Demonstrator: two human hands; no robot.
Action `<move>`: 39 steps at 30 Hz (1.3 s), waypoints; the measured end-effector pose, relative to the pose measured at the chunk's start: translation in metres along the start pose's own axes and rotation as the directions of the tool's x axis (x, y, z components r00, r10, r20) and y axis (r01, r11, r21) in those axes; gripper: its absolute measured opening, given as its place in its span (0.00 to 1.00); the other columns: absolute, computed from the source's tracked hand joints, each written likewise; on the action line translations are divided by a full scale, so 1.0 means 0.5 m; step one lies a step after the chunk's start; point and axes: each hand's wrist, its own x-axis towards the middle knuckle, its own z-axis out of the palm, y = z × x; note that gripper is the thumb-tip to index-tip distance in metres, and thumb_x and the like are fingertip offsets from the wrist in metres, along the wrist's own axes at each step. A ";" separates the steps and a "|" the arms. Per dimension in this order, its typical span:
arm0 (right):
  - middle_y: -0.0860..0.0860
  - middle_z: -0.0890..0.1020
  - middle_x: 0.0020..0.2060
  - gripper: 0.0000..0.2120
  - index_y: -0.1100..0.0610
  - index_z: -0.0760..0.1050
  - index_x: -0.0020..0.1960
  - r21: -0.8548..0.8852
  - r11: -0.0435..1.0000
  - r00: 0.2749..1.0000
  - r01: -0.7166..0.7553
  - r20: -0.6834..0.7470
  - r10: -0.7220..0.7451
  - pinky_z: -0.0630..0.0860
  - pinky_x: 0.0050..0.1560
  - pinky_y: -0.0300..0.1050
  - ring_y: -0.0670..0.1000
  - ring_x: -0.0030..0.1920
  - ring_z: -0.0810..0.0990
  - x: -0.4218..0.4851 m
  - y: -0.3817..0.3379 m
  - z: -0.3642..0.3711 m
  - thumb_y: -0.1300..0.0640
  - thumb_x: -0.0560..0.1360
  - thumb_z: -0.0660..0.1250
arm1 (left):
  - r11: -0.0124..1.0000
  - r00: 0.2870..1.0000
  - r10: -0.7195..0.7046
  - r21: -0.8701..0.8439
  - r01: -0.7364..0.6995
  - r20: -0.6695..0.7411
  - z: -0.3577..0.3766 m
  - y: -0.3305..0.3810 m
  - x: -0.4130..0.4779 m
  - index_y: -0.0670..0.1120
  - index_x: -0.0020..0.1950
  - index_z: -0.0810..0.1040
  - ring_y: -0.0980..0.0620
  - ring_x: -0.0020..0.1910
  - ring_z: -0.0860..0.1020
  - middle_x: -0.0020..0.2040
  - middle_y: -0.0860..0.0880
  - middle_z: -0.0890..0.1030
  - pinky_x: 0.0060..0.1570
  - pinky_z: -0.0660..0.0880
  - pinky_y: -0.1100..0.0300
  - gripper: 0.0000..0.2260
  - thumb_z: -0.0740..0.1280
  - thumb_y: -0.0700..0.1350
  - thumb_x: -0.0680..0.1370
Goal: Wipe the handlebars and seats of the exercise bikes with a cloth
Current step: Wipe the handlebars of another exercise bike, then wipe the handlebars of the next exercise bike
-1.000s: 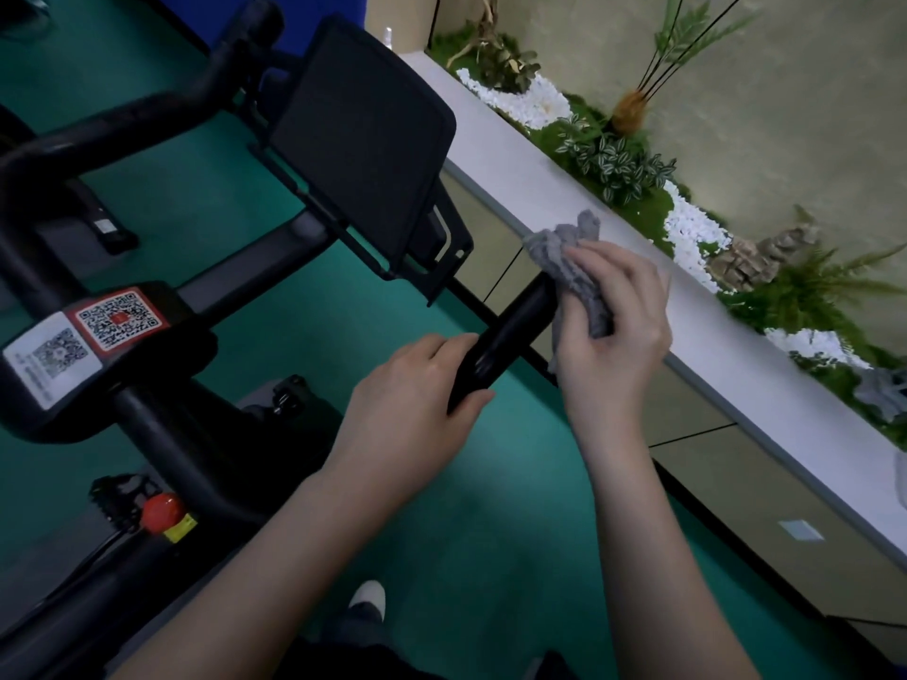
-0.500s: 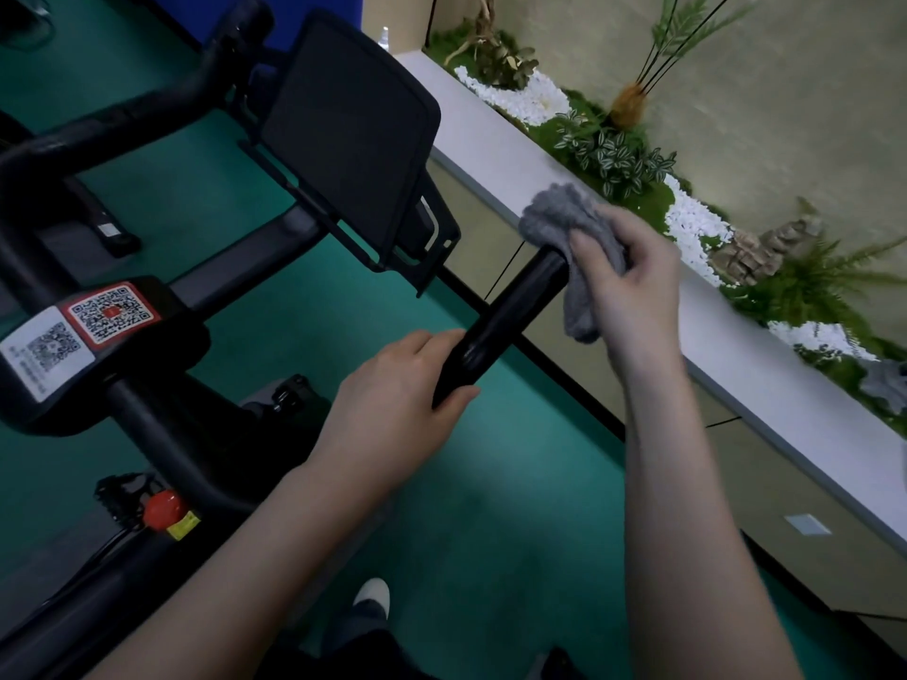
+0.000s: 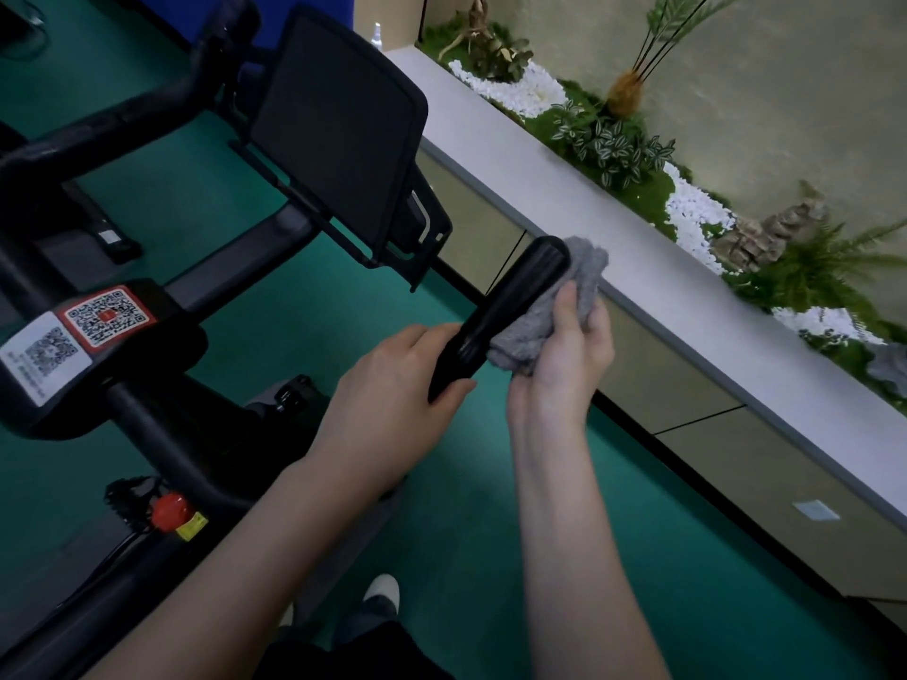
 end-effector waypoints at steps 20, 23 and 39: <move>0.51 0.81 0.42 0.09 0.52 0.78 0.45 -0.544 0.812 0.966 0.210 -0.015 -0.260 0.76 0.46 0.44 0.48 0.42 0.78 -0.132 -0.013 -0.137 0.65 0.75 0.67 | 0.920 0.968 0.190 0.314 -0.234 0.164 -0.061 -0.028 -0.046 0.45 0.73 0.64 0.47 0.61 0.71 0.65 0.48 0.73 0.58 0.70 0.51 0.27 0.60 0.59 0.78; 0.49 0.81 0.40 0.11 0.50 0.77 0.44 -0.573 0.789 0.944 0.221 -0.077 -0.320 0.75 0.45 0.42 0.46 0.41 0.77 -0.177 -0.023 -0.163 0.66 0.75 0.68 | 0.890 0.951 0.255 0.342 -0.300 0.173 -0.072 -0.034 -0.059 0.45 0.73 0.65 0.46 0.63 0.69 0.66 0.48 0.72 0.59 0.67 0.50 0.28 0.59 0.59 0.78; 0.47 0.80 0.38 0.07 0.58 0.78 0.49 -0.647 0.734 0.883 0.206 -0.201 -0.425 0.74 0.44 0.39 0.44 0.39 0.76 -0.304 -0.033 -0.290 0.68 0.75 0.66 | 0.758 0.776 0.507 0.234 -0.609 0.376 0.013 0.033 -0.133 0.42 0.72 0.67 0.46 0.73 0.62 0.72 0.45 0.68 0.70 0.56 0.52 0.26 0.63 0.55 0.78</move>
